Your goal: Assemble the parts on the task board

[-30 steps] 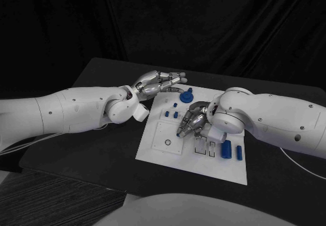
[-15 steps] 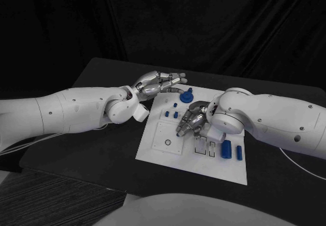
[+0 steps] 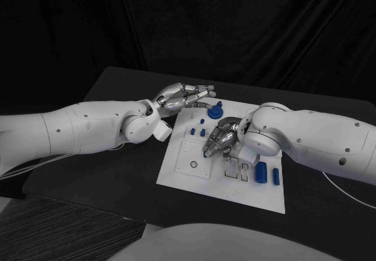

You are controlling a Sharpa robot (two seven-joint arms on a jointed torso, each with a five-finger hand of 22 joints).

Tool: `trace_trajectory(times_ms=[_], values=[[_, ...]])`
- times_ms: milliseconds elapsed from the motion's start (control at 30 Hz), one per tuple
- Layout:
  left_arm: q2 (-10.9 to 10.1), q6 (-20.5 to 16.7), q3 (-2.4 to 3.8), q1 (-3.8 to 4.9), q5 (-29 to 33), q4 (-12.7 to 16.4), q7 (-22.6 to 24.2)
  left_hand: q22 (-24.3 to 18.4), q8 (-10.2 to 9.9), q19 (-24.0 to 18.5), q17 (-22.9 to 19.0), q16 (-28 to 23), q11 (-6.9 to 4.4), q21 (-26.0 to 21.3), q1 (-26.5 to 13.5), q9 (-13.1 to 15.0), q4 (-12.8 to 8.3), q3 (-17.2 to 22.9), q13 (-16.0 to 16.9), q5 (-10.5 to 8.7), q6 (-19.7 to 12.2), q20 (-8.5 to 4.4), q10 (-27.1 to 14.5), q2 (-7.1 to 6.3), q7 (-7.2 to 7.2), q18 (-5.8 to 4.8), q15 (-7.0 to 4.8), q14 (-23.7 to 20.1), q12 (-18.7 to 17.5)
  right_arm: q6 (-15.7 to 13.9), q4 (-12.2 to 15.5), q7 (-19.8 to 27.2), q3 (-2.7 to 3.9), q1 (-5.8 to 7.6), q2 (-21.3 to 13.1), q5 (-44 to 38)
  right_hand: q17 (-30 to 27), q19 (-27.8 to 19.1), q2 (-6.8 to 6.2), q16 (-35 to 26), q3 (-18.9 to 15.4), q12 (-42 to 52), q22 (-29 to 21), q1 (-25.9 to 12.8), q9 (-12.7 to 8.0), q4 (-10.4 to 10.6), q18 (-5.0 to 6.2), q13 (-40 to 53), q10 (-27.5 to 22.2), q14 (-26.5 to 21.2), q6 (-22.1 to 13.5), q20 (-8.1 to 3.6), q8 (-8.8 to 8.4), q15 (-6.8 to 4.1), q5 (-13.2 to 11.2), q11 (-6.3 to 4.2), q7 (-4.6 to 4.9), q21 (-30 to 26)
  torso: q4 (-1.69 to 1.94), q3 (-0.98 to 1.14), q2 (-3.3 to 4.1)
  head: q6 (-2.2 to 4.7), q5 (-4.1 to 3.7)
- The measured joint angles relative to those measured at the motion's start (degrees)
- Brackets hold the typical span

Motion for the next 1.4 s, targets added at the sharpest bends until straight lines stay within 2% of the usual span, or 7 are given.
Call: trace_trajectory(times_ms=[267,533,800,933,1067,1267,1400], values=[[-0.04,0.13,0.00,-0.12,0.00,-0.01,-0.11,0.00,0.00,0.00,0.00,0.00,0.00,0.00,0.00,0.00,-0.17,2.65,0.00,0.00,0.00,0.00,0.00,0.00,0.00,0.00,0.00,0.00,0.00,-0.71,0.45,0.52,-0.02,-0.09,-0.49,-0.32,-0.71,0.00,-0.81,0.00,0.47,1.18,0.00,-1.28,-0.02,-0.49,0.00,0.29,-0.43,0.01,-1.68,-0.01,0.00,-0.02,0.01,-0.81,-1.03,-0.01,-0.01,0.03,-0.01,0.00,0.12],[-0.34,0.20,0.00,-0.33,0.00,-0.04,-0.17,0.00,0.00,0.01,0.01,0.01,0.01,0.00,0.00,0.00,-0.17,2.65,0.00,0.00,0.00,0.00,0.01,0.00,0.00,0.00,0.00,0.00,0.00,-1.02,1.41,2.11,0.02,-0.09,-2.55,-0.52,-1.74,-0.20,-3.42,-0.66,-0.12,2.51,0.00,-3.83,-1.16,0.12,0.00,1.03,0.42,-0.22,-11.54,-0.82,-0.66,-0.91,-0.09,-1.66,-3.45,-1.34,-0.03,0.03,-0.02,0.00,0.22],[-0.77,0.25,0.00,-0.61,0.00,-0.04,-0.20,0.00,0.00,0.70,0.01,0.48,0.09,0.00,0.00,0.00,-0.17,2.65,0.00,0.00,0.00,0.09,0.10,0.00,0.00,0.00,0.01,0.00,0.03,-0.87,4.81,4.18,-0.04,0.56,-6.95,-0.67,-2.89,-0.18,-4.69,-0.67,-3.66,5.61,0.00,-5.11,-3.69,3.65,0.00,4.33,1.63,-0.23,-15.54,-0.82,-0.65,-0.90,0.43,-2.04,-2.65,-3.01,-0.03,0.07,-0.05,0.00,0.02],[-1.09,0.25,0.00,-0.74,0.00,0.04,-0.16,0.00,0.00,0.80,0.01,0.48,0.09,0.00,0.00,0.00,-0.17,2.65,0.00,0.00,0.00,0.01,0.10,0.00,0.00,0.00,0.01,0.01,0.03,-1.13,7.80,5.89,-0.04,1.82,-10.61,-0.71,-2.89,0.09,-4.69,-0.66,-7.88,5.62,0.00,-5.11,-3.88,6.29,0.00,4.73,1.65,-0.21,-15.53,-0.55,-0.59,-0.89,-0.59,-2.02,-2.62,-3.01,-0.12,0.12,-0.12,0.00,0.18],[-1.39,0.18,0.00,-0.75,0.00,0.16,0.08,0.01,0.00,0.81,0.04,1.15,0.10,0.01,0.00,0.00,-0.17,2.65,0.00,0.00,0.00,0.00,0.12,0.00,0.00,0.00,0.43,0.44,0.03,-1.98,10.67,7.70,-0.06,4.07,-14.82,-1.03,-2.84,0.41,-4.67,-0.60,-9.18,5.63,0.00,-5.12,-3.88,7.59,0.00,4.88,1.82,0.23,-13.08,-0.26,1.91,-0.44,-0.86,-1.82,-0.35,-3.01,-0.23,0.13,-0.23,0.00,0.34],[-1.88,-0.03,0.00,-0.78,0.00,0.39,1.05,0.01,0.00,1.32,0.17,1.77,0.08,0.68,0.60,0.00,-0.16,2.66,0.09,0.00,0.00,0.12,1.51,-0.60,0.00,0.00,0.61,0.62,1.36,-3.91,15.73,10.79,0.01,7.84,-22.48,-8.91,-0.63,2.84,-3.55,2.26,-9.17,5.15,0.00,-3.96,-3.84,7.57,-0.02,4.79,-2.54,1.20,-6.62,0.08,4.95,0.52,6.03,-0.01,0.84,0.25,-0.35,0.15,-0.34,0.00,0.18],[-2.02,-0.18,0.00,-0.79,0.00,0.39,1.71,0.01,0.00,1.99,0.21,1.77,0.09,0.68,0.60,0.00,0.13,2.96,0.11,0.00,0.00,0.00,1.53,-0.60,0.00,0.01,0.60,1.85,1.62,-5.84,18.54,12.67,0.01,9.05,-26.59,-22.19,3.61,5.12,-4.33,6.17,-9.17,2.39,0.00,-3.19,-3.88,7.59,-0.03,3.22,-7.47,1.65,-4.42,0.82,4.94,1.43,6.33,1.78,-2.04,4.92,-0.36,0.16,-0.39,0.00,-0.18]])
